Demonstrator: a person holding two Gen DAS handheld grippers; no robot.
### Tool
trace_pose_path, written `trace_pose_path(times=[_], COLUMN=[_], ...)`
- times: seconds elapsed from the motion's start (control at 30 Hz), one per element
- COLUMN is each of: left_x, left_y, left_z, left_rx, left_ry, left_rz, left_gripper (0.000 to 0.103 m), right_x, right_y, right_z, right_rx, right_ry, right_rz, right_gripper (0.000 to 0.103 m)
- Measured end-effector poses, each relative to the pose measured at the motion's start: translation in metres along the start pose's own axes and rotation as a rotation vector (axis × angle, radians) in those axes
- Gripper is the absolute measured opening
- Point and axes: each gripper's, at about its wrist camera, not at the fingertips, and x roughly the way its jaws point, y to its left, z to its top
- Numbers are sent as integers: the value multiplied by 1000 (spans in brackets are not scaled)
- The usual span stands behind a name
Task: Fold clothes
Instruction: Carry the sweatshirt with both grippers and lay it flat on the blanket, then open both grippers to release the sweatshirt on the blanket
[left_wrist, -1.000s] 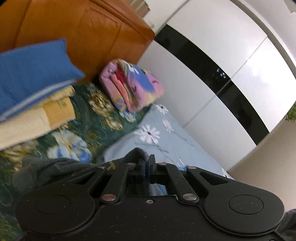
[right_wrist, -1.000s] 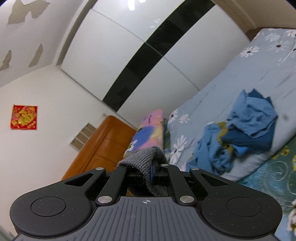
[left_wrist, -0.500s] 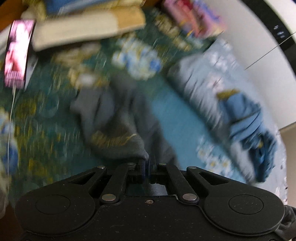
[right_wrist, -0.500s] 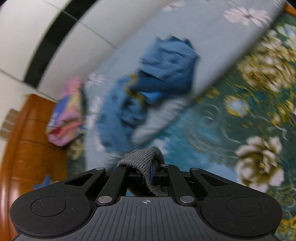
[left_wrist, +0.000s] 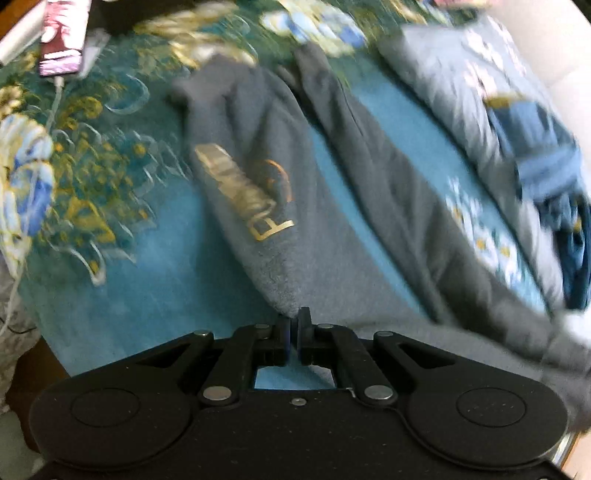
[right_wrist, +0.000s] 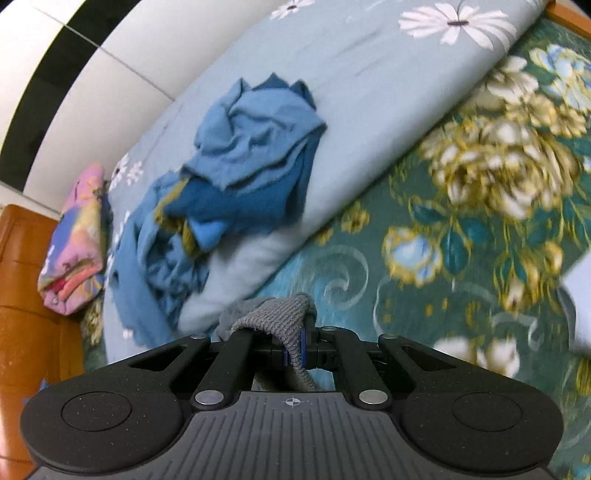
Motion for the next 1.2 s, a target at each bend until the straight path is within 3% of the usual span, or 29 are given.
trace_pose_path(times=[0.2,0.4,0.6,0.67,0.7,0.8,0.83,1.0,1.07,1.13,1.2], left_x=[20,34,34,32,29,18,16,-4,-11,-18,-26], left_y=[-30,-38,-39,-41,-41,-41,-43,-42,-38,-33,-26], left_z=[-27,-45,-50,-51,-52,-54,-54,-49,-44,-38,-31], left_rx=[67,71,68,62,63,62,61,86,61,41,24], left_ry=[46,57,59,72,71,59,55,19,-6,-44,-94], left_rz=[48,140,186,207,204,179,174,181,171,168,171], left_gripper=[1,2,11,20,24,37,44,56,62,76,81], right_x=[45,106,128,121,114,93,85,46,30,14,3], right_y=[-16,-32,-43,-43,-40,-32,-31,-37,-43,-49,-56], right_z=[39,43,38,38,37,36,36,38,31,23,9], right_rx=[-25,-45,-117,-147,-184,-293,-323,-335,-310,-280,-230], right_ry=[41,124,183,186,182,173,165,119,73,20,-5], right_rz=[-66,-168,-225,-214,-202,-186,-181,-152,-136,-111,-78], right_gripper=[4,5,6,7,12,43,47,50,66,80,86])
